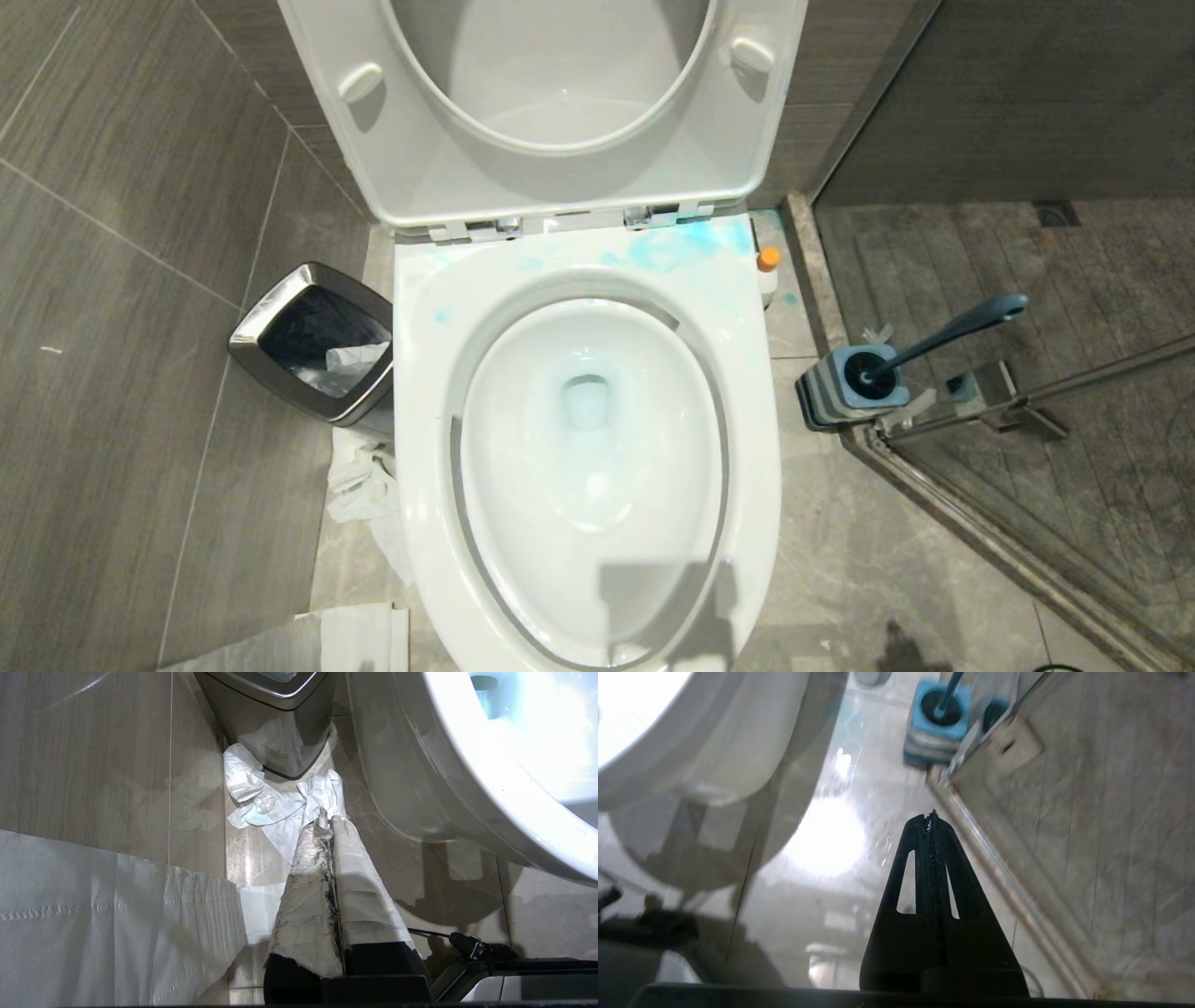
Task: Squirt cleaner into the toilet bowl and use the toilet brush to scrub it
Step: Flush the toilet
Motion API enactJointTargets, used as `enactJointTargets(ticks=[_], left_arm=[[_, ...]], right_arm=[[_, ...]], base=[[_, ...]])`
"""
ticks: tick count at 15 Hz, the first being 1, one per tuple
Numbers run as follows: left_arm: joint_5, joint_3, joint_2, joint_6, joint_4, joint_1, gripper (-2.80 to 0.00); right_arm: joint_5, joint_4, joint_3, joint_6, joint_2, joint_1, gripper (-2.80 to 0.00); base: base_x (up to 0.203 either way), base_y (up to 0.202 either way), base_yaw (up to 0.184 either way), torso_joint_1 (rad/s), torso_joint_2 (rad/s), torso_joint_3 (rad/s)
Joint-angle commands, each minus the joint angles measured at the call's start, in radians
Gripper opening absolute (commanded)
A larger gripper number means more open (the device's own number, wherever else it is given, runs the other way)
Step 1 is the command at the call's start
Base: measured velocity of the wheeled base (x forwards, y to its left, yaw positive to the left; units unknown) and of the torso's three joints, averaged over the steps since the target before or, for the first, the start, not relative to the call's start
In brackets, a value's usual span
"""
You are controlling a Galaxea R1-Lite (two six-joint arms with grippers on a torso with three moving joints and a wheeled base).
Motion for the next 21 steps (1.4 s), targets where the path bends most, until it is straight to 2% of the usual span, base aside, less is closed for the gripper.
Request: enactJointTargets(ticks=[1,4,7,13,21], left_arm=[[0.0,0.0,0.001,0.0,-0.001,0.0,-2.8],[0.0,0.0,0.001,0.0,-0.001,0.0,-2.8],[0.0,0.0,0.001,0.0,-0.001,0.0,-2.8],[0.0,0.0,0.001,0.0,-0.001,0.0,-2.8],[0.0,0.0,0.001,0.0,-0.001,0.0,-2.8]], right_arm=[[0.001,0.057,0.001,-0.003,-0.07,0.02,-2.8],[-0.025,0.166,-0.001,0.0,-0.213,0.038,-2.8],[-0.031,0.181,-0.002,0.004,-0.277,0.04,-2.8],[-0.039,0.227,-0.002,0.115,-0.277,0.04,-2.8],[-0.039,0.227,-0.002,0.135,-0.277,0.041,-2.8]], base=[[0.0,0.0,0.0,0.0,0.0,0.0],[0.0,0.0,0.0,0.0,0.0,0.0],[0.0,0.0,0.0,0.0,0.0,0.0],[0.0,0.0,0.0,0.0,0.0,0.0],[0.0,0.0,0.0,0.0,0.0,0.0]])
